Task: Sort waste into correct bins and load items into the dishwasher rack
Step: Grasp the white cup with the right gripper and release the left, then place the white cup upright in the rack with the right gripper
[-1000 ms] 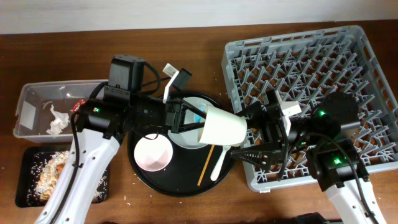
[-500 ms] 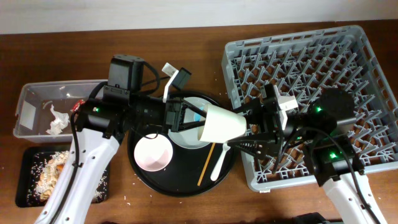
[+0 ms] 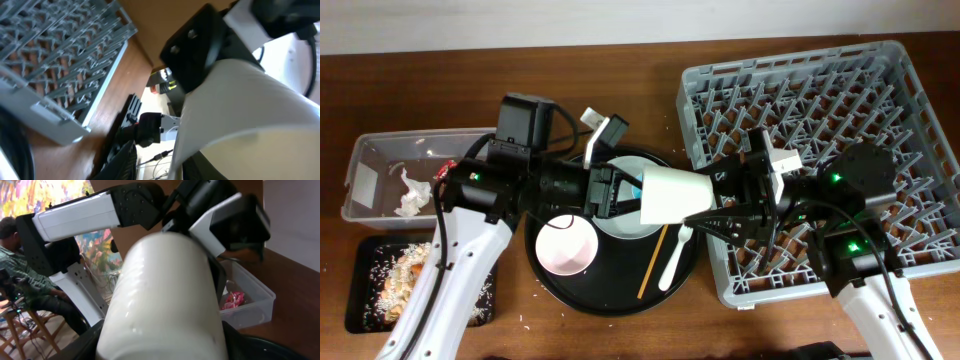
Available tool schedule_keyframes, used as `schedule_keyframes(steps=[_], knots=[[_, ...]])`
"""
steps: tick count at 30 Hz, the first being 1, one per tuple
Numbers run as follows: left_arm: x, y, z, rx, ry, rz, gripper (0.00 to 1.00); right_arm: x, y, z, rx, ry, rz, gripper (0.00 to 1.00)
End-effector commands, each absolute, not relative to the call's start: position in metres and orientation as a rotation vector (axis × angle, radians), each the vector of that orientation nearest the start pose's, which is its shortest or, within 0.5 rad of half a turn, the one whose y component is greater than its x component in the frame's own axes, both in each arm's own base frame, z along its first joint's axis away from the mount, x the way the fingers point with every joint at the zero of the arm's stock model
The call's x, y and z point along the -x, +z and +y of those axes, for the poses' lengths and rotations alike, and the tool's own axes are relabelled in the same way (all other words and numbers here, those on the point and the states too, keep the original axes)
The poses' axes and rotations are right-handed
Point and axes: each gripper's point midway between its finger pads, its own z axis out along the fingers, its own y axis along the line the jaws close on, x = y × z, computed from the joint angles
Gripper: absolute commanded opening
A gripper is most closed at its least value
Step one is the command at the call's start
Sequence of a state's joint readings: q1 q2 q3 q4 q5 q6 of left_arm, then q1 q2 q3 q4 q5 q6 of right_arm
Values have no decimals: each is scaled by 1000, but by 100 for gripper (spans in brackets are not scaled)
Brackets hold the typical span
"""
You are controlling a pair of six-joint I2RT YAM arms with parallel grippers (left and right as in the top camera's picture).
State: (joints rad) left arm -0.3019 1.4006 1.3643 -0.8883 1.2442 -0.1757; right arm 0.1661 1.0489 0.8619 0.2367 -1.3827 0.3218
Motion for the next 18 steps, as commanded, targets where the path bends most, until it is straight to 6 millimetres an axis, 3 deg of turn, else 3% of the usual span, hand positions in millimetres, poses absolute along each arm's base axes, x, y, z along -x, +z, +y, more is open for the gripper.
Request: schedule_keyframes(steps=[1,9,14,18], knots=[[-246,308,-241,-642,-1618,2289,29,-220,370,207,1014,1369,1404,58],[-261,298,-235,-607,-1492,2315,30,-226,369,200,981,1357,1423,58],[-290,301,-203,-475,-1427,2283,30,-232,368,187,953,1342,1444,58],[-303,296,-187,-402,-1354,2303,30,-268,359,156,732,1259,1562,58]])
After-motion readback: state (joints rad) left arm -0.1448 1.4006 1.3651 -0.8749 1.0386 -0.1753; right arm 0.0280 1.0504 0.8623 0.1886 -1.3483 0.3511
